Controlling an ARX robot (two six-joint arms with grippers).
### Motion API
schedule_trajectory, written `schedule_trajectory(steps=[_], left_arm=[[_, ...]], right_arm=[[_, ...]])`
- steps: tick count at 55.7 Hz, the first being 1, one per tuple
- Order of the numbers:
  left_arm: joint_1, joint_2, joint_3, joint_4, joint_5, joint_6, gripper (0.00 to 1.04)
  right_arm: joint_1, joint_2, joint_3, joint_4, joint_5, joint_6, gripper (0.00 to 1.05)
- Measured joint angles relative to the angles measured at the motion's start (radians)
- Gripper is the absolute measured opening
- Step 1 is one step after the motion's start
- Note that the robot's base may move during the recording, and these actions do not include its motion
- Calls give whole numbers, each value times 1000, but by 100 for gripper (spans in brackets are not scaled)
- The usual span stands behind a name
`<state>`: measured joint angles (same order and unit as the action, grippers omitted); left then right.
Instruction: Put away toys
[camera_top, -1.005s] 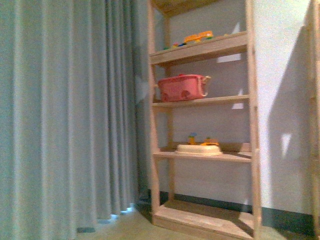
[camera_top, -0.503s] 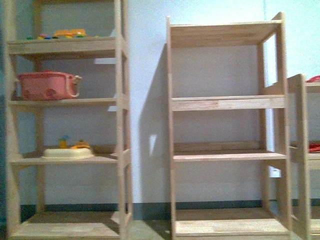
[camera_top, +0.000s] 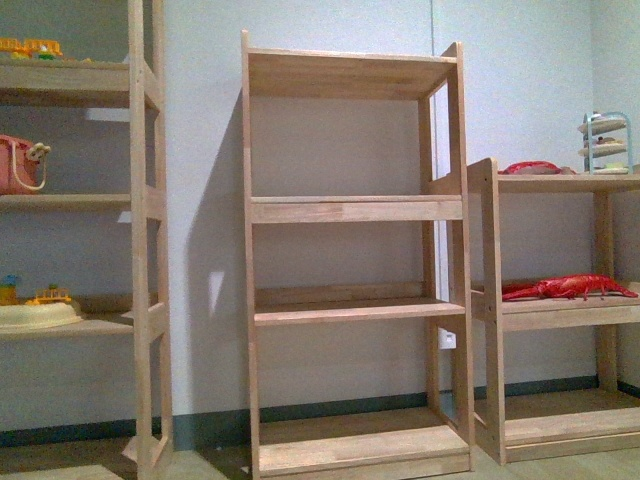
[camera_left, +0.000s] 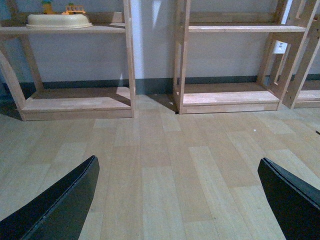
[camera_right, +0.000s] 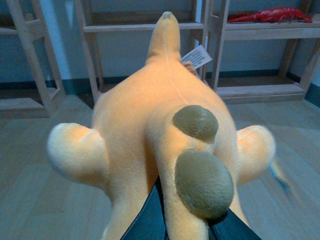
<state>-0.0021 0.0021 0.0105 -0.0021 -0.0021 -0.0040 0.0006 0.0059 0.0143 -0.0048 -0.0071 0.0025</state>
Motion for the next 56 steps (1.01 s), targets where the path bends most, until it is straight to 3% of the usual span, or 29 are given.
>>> schedule_trajectory(steps=[56], left_arm=[[1, 0, 0, 0, 2, 0, 98]], right_arm=[[0, 0, 0, 0, 3, 0, 6]])
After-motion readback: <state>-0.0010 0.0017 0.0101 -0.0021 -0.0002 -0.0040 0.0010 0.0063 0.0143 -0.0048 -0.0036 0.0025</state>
